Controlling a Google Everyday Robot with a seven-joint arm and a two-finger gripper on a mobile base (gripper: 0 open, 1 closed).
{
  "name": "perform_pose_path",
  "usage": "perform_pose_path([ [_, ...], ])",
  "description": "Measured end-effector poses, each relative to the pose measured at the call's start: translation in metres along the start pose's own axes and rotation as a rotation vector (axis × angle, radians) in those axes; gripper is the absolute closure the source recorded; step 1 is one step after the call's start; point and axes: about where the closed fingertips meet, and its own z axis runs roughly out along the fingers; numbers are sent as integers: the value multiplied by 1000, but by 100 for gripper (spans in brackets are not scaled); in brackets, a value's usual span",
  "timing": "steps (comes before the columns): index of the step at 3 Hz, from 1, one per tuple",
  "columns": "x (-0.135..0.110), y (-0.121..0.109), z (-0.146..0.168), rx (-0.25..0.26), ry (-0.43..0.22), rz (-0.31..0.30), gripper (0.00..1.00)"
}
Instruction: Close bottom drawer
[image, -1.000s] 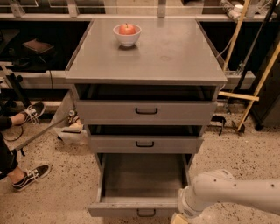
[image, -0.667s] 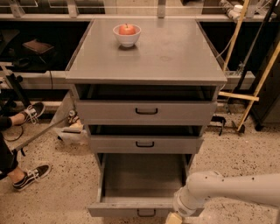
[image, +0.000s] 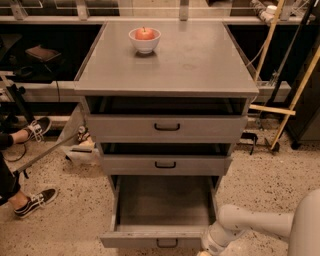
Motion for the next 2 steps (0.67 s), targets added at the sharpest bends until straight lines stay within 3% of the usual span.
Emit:
perform_pose_path([
  [1,25,-3,43,-152,8,-78,0],
  [2,29,-6,49,-177,3,-128,0],
])
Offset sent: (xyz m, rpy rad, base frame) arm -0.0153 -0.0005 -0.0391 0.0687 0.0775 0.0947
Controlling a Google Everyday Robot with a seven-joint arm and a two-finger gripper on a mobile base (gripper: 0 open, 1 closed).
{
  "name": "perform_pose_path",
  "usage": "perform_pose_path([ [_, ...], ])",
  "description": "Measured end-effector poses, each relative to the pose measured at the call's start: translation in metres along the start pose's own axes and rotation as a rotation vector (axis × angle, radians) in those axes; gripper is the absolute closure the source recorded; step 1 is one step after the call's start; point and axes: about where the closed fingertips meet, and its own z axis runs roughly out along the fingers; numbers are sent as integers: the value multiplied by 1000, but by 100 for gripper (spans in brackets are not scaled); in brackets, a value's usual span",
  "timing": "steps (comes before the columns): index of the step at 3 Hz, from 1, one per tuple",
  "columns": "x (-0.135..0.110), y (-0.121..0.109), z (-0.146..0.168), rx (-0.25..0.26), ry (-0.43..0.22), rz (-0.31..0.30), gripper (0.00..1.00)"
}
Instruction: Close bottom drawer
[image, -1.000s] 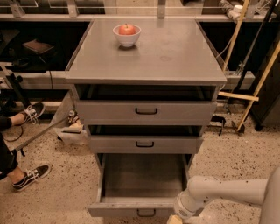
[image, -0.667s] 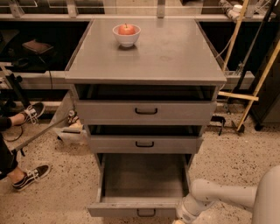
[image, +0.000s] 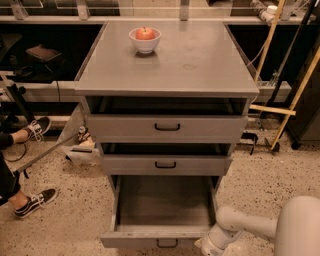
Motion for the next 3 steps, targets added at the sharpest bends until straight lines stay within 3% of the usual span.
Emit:
perform_pose_path([
  [2,-4,-9,3,-9,-33,7,0],
  [3,-30,-33,29,-82,-150,24,0],
])
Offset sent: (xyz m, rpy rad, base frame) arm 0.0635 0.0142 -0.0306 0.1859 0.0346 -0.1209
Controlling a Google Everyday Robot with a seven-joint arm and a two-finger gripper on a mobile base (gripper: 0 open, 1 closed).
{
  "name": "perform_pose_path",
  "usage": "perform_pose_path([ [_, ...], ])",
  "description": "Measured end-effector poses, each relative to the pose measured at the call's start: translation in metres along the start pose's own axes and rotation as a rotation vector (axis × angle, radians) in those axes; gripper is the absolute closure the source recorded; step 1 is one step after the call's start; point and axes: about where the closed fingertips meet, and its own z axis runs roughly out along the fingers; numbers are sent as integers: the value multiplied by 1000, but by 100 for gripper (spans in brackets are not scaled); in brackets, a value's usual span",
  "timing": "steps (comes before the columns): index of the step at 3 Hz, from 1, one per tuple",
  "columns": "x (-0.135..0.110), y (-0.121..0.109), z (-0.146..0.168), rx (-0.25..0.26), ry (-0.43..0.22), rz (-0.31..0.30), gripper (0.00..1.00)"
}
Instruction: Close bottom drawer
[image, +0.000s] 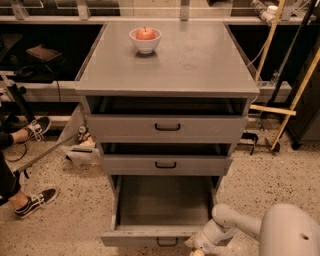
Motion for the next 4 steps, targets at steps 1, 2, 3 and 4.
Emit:
perform_pose_path([
  [1,-7,-10,5,-1,-40,7,0],
  [2,-33,-34,-4,79,-189,16,0],
  [3,-65,-45,-33,202,-365,5,0],
  [4,-91,-56,-51,262,-468,33,0],
])
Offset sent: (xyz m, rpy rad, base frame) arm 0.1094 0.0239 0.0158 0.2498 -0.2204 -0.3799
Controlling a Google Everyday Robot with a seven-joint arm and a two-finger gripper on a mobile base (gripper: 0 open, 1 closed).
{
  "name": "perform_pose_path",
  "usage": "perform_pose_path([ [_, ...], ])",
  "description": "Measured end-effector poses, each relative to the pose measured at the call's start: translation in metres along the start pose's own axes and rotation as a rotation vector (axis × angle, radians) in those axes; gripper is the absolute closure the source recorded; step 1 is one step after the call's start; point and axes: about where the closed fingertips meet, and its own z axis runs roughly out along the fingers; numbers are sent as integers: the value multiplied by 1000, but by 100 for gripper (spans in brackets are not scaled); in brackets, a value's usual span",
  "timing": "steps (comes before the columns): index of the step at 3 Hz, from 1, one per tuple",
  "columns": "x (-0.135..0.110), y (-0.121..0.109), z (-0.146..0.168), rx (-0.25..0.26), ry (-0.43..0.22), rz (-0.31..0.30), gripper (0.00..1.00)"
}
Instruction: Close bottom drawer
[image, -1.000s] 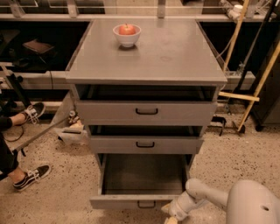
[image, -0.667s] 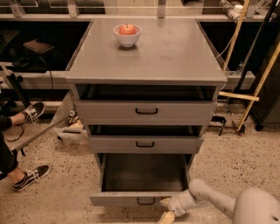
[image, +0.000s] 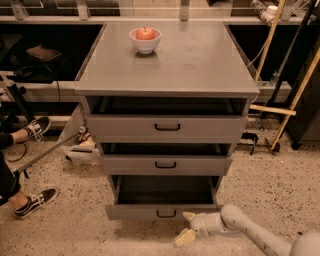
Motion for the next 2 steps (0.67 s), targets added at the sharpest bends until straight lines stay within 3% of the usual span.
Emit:
perform_pose_path([
  [2,-1,-9,8,15,6,19,0],
])
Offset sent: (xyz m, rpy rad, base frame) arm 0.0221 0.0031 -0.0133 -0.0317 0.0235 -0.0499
